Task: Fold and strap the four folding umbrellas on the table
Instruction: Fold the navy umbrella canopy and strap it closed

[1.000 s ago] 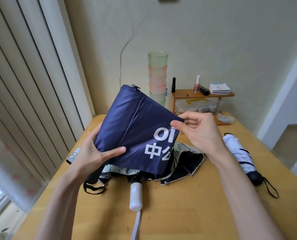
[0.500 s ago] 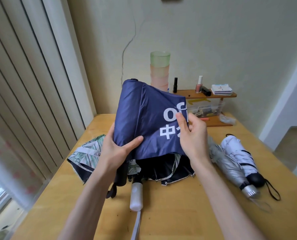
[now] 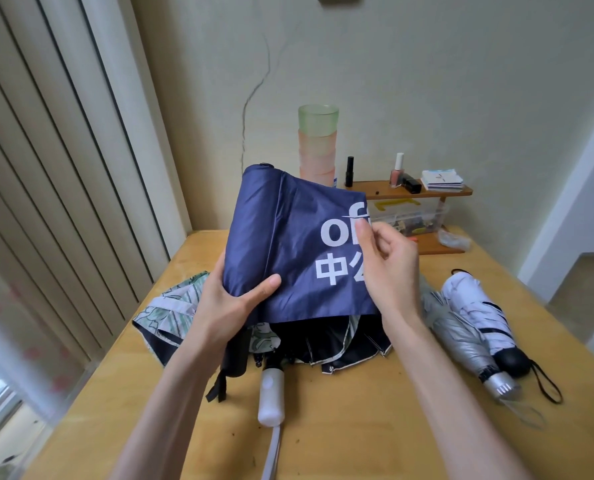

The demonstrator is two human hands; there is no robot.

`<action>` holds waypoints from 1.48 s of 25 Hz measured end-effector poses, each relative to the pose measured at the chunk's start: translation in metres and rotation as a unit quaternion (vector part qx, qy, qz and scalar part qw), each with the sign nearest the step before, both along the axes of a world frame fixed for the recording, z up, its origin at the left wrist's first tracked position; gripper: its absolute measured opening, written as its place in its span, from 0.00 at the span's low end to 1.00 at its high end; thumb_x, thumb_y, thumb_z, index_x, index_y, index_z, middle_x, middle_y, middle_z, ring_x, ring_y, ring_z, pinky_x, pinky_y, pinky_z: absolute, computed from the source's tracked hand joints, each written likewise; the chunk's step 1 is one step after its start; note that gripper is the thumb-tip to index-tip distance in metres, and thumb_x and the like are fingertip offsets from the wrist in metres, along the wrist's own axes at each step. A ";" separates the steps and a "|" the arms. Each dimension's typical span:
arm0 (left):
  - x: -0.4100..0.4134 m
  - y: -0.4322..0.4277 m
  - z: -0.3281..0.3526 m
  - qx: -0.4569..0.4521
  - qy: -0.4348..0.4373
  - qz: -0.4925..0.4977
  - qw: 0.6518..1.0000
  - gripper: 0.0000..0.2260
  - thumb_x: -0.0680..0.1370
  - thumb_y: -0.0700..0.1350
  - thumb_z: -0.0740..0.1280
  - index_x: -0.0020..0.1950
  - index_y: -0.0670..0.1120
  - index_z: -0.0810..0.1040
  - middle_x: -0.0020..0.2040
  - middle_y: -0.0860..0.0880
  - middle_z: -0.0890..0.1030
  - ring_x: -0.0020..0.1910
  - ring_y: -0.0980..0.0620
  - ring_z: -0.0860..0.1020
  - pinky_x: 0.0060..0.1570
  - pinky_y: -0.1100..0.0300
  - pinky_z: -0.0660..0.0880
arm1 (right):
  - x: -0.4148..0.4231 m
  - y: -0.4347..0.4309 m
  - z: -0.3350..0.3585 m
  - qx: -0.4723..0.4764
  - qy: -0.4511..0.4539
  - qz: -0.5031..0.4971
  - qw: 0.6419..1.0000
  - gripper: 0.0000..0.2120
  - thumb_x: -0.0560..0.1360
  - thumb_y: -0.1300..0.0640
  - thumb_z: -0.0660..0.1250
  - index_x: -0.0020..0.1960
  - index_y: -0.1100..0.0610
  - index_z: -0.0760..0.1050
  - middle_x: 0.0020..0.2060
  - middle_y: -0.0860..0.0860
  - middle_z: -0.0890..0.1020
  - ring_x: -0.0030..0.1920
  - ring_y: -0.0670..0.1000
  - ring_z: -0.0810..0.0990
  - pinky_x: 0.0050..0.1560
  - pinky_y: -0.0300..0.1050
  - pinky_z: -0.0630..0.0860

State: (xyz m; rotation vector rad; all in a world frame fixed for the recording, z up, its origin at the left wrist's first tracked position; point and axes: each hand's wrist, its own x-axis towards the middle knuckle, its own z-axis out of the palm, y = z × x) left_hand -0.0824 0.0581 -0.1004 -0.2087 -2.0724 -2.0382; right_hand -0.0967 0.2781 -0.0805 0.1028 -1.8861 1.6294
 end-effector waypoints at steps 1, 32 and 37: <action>0.000 -0.001 0.001 0.004 -0.002 -0.001 1.000 0.28 0.71 0.47 0.80 0.70 0.53 0.77 0.58 0.61 0.86 0.58 0.60 0.84 0.54 0.64 0.81 | 0.000 -0.001 0.000 0.002 0.006 -0.017 1.000 0.19 0.85 0.49 0.66 0.39 0.58 0.73 0.24 0.40 0.71 0.28 0.41 0.66 0.31 0.38 0.63; 0.031 0.042 0.013 -0.211 -0.004 -0.145 0.967 0.33 0.68 0.44 0.84 0.69 0.58 0.74 0.53 0.73 0.82 0.56 0.76 0.77 0.54 0.77 0.72 | 0.042 0.000 0.065 -0.116 -0.099 0.323 0.934 0.11 0.86 0.59 0.63 0.67 0.58 0.78 0.56 0.56 0.88 0.56 0.57 0.88 0.58 0.49 0.84; 0.027 0.035 0.004 -0.090 -0.124 -0.171 0.973 0.14 0.77 0.45 0.78 0.58 0.57 0.79 0.51 0.61 0.87 0.52 0.61 0.85 0.50 0.67 0.79 | 0.031 0.030 0.056 -0.036 0.015 0.114 0.993 0.11 0.82 0.62 0.70 0.64 0.56 0.80 0.52 0.52 0.88 0.53 0.51 0.88 0.56 0.47 0.84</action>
